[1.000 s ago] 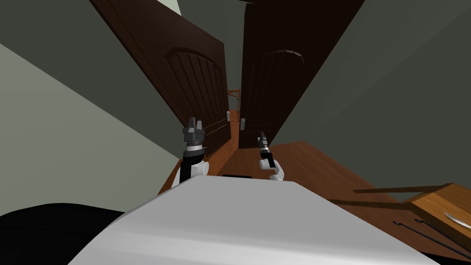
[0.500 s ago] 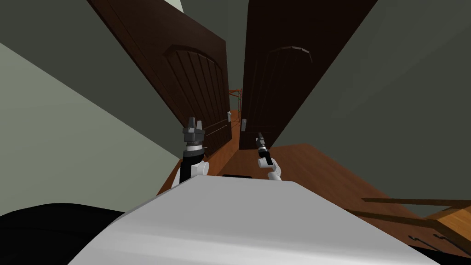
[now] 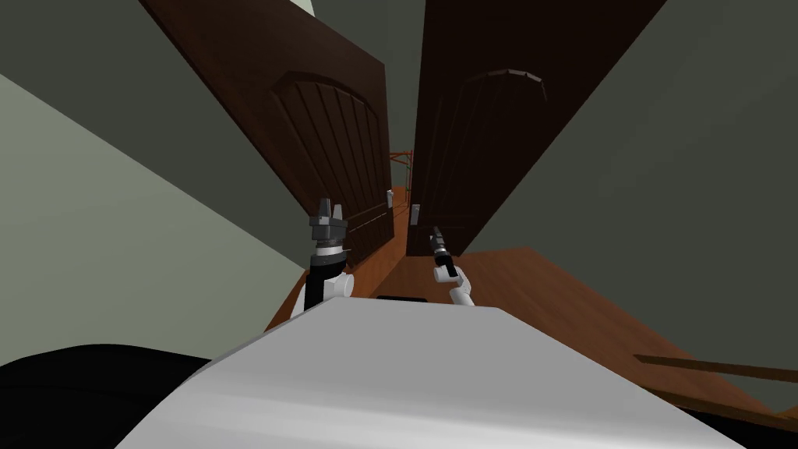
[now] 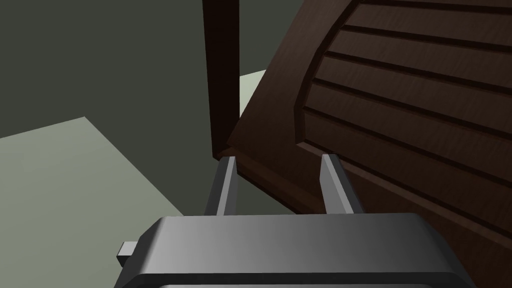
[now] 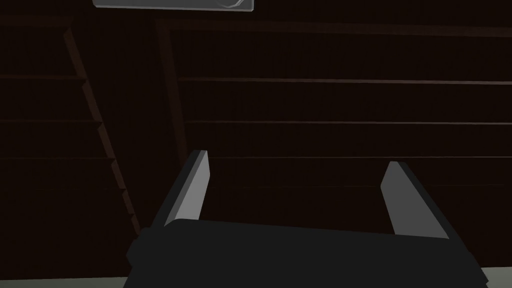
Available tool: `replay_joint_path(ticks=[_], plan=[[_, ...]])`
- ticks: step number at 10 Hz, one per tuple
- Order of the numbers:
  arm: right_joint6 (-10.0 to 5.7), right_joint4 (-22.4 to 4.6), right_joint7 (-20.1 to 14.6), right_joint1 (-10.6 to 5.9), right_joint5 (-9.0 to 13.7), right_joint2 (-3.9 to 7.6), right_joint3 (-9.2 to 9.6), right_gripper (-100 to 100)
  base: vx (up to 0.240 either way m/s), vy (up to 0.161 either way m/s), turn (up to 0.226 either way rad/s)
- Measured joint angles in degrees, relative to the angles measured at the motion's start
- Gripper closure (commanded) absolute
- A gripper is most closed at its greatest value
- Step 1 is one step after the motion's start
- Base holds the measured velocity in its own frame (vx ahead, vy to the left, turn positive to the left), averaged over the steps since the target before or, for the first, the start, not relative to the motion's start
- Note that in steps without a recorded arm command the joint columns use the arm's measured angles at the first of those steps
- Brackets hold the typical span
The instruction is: Push the door open
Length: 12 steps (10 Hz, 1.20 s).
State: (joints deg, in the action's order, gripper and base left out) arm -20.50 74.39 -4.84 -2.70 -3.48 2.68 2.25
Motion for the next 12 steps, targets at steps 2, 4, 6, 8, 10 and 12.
replay_joint_path(ticks=[2, 4, 6, 8, 10, 12], plan=[[0.53, -2.4, 0.1, -1.45, 0.0, -0.36, 0.09, -100, 0.089, -0.022, 0.054], [0.93, -5.6, 0.1, -3.38, 0.1, -0.72, 0.08, -100, 0.127, -0.028, 0.070], [1.83, -7.7, -0.1, -4.60, 0.2, -0.86, 0.37, -100, 0.156, -0.020, 0.041], [2.41, -9.7, 0.0, -5.76, 0.2, -1.48, 0.48, -100, 0.089, -0.043, 0.028], [2.52, -9.8, 0.1, -5.89, 0.2, -1.22, 0.38, -100, 0.169, 0.010, 0.018], [2.52, -10.1, 0.2, -6.10, 0.2, -0.65, 0.12, -100, 0.217, 0.043, 0.021]])
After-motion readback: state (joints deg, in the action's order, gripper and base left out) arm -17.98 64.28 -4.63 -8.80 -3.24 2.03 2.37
